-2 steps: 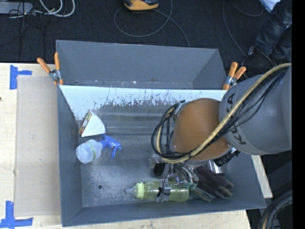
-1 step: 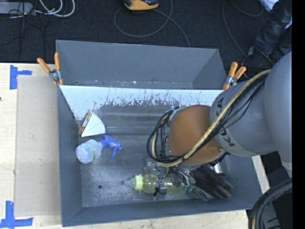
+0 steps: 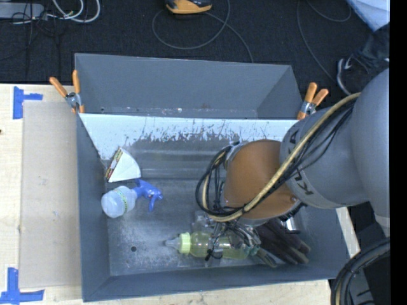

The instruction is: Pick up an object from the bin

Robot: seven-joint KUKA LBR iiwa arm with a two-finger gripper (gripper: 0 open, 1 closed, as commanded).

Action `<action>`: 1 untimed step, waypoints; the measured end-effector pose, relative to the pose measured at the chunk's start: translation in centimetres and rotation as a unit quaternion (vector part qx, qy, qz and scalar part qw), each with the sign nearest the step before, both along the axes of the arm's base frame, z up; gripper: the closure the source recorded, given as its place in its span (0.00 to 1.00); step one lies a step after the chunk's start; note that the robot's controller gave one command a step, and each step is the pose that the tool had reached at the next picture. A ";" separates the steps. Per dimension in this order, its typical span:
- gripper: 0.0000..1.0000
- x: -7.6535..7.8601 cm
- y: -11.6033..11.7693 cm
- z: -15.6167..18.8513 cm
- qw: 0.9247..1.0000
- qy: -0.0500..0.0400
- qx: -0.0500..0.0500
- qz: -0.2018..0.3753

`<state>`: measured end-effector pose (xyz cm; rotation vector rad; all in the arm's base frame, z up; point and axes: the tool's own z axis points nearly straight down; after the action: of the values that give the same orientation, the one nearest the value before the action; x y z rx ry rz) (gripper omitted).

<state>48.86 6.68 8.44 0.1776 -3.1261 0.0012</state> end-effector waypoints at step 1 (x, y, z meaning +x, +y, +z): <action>1.00 0.0 0.0 0.0 1.000 0.000 0.000 0.000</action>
Offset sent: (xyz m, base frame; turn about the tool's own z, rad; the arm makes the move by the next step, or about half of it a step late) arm -0.0018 0.0006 0.0128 0.0173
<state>48.86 6.68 8.43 0.1769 -3.1261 0.0010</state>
